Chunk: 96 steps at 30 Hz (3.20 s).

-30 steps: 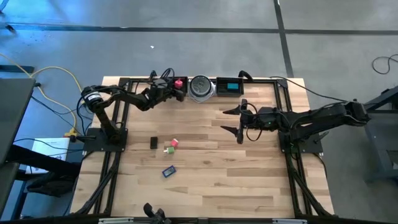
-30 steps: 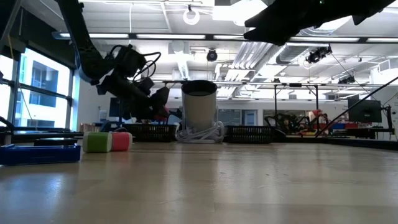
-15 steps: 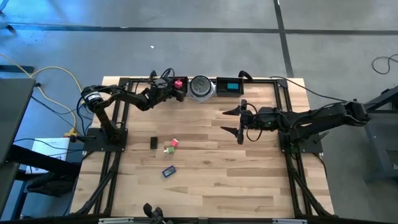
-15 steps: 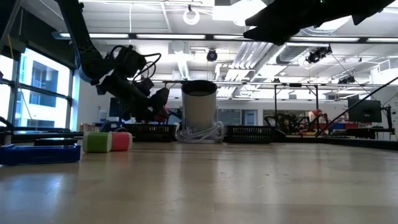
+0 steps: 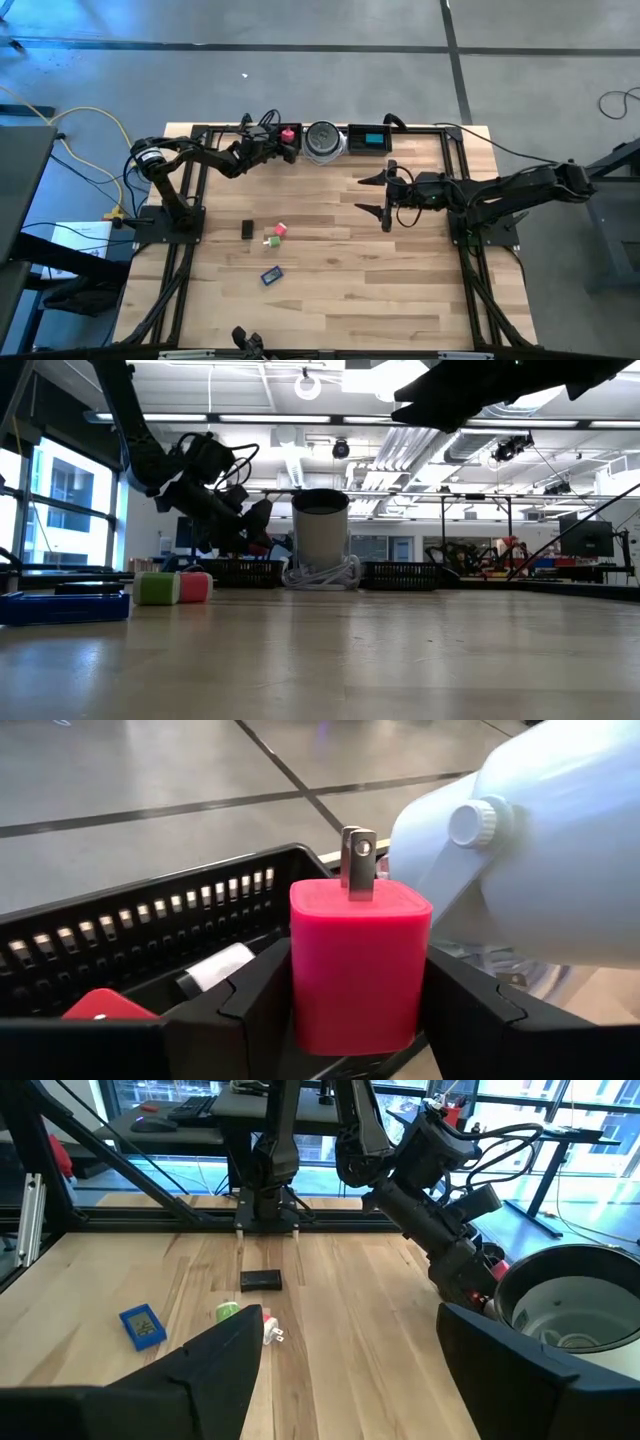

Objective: Pick & Place Office items
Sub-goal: Put the right pink charger adapter into the left black basket, then put the black digital clock into the right black basket

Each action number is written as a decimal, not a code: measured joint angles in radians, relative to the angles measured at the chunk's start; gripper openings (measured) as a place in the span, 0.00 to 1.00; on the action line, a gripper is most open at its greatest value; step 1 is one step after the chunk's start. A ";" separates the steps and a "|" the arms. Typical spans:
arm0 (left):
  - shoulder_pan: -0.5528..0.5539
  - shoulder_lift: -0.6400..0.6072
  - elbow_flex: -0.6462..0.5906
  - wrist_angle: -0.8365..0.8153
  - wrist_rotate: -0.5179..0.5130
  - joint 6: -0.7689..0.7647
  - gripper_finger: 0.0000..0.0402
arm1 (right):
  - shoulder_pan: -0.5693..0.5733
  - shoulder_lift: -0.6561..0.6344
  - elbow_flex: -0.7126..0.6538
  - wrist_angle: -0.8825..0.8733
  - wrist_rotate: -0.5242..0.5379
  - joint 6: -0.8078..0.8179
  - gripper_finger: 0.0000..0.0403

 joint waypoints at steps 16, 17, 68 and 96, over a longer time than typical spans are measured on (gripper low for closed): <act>0.000 0.000 0.000 0.025 -0.022 -0.005 0.66 | 0.000 0.000 0.000 0.000 -0.004 0.000 0.71; 0.000 0.000 0.000 0.025 -0.022 -0.011 0.66 | 0.000 0.000 0.000 0.000 -0.004 0.000 0.71; -0.093 -1.442 -0.447 -0.482 0.502 0.138 0.66 | 0.190 -0.285 -0.002 -0.380 0.274 0.025 0.71; -0.333 -1.588 -0.446 -1.004 0.596 0.050 0.66 | 0.222 -0.474 -0.274 -0.135 0.386 0.106 0.71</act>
